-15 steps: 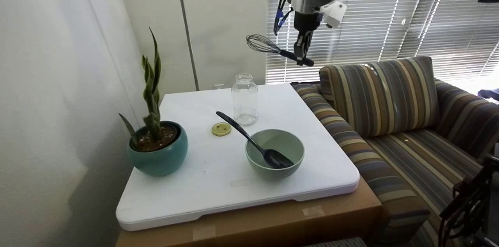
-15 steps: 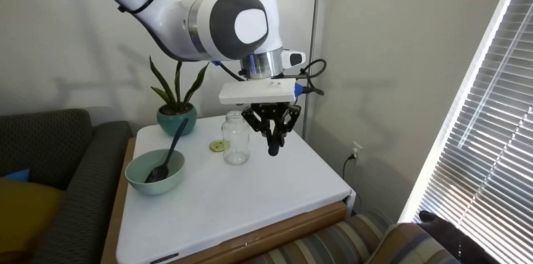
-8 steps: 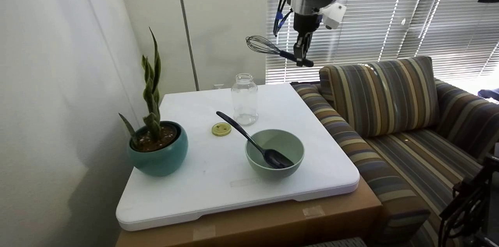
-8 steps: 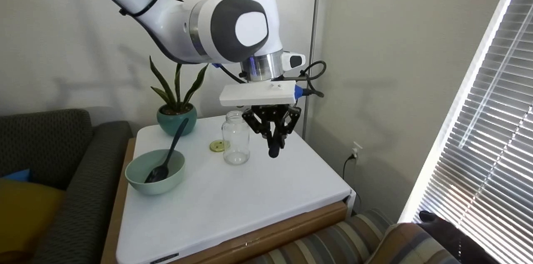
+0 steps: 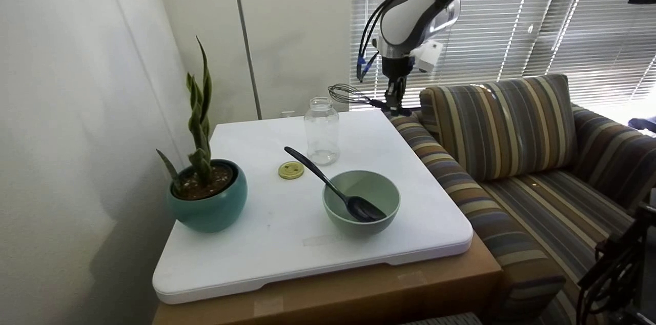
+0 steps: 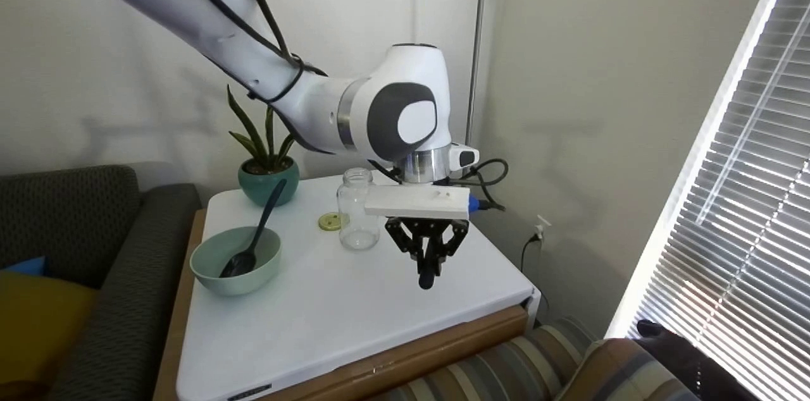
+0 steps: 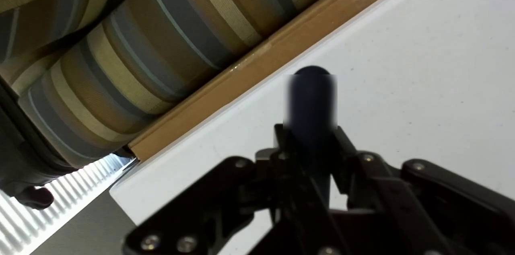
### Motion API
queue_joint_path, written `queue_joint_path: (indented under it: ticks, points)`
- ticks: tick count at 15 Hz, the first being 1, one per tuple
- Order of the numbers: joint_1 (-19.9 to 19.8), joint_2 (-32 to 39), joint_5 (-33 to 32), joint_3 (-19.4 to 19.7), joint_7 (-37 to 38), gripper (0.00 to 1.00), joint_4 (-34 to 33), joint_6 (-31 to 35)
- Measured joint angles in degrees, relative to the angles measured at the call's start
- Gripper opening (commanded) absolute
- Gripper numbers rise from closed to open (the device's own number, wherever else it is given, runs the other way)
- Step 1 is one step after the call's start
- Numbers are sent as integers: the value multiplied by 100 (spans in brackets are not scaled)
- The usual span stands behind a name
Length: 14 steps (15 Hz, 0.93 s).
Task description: Move the whisker away from the green bowl
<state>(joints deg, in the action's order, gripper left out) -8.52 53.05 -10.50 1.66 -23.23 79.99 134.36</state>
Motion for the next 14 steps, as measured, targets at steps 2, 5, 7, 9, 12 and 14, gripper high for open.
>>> queue_joint_path:
  ticks: [2,5,7,9,12,14]
  points:
    - [-14,417,44,-49,-5,6,-526,-218]
    - [-16,943,125,-106,-5,6,-1213,-485]
    - [-17,1271,193,-115,8,6,-1550,-548]
    - [-43,1591,270,-115,66,6,-1822,-575]
    - [-103,1797,432,-124,89,6,-2194,-826]
    - [-132,1879,521,-126,90,52,-2351,-941]
